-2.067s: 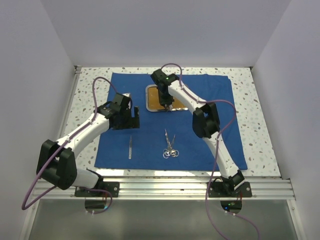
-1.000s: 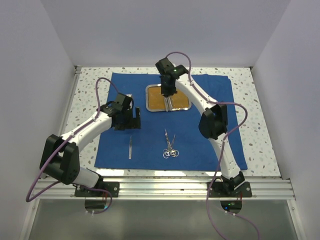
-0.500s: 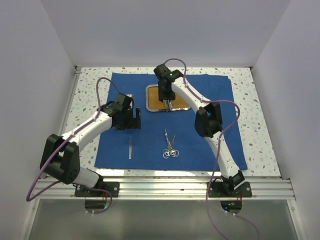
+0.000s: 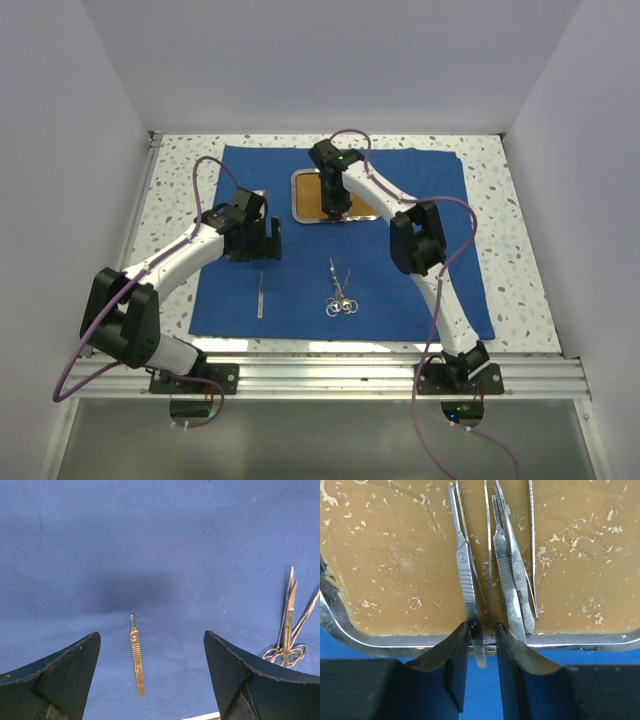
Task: Open and lay out the surgical kit
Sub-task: Pick up the medical item from the container.
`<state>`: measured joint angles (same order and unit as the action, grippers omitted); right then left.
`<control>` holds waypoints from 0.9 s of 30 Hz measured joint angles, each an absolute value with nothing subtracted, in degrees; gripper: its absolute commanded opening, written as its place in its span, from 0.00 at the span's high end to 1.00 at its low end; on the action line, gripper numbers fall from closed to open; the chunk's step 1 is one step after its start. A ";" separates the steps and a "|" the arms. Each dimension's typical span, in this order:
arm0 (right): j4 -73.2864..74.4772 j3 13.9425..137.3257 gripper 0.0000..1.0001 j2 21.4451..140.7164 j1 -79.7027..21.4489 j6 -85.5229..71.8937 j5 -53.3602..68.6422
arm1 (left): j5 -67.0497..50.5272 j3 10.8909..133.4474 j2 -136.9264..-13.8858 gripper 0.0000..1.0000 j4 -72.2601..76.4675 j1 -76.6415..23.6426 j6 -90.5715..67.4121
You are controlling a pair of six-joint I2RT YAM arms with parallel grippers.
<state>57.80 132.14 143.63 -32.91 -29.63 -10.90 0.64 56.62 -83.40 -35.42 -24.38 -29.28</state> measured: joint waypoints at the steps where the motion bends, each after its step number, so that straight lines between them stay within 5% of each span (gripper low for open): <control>1: 57.28 131.26 0.71 143.20 -32.95 -29.63 -10.96 | 0.64 56.60 -83.40 0.12 -35.42 -24.38 -29.28; 8: 56.10 129.73 1.00 142.41 -33.12 -29.98 -10.94 | 0.64 56.53 -83.42 0.12 -35.33 -24.38 -29.28; 27: 62.17 138.17 1.00 141.23 -34.26 -30.04 -10.26 | 0.64 56.55 -83.48 0.12 -35.20 -23.81 -29.26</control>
<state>62.17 138.17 141.23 -34.26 -30.04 -10.26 0.64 56.55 -83.48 -35.20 -23.81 -29.26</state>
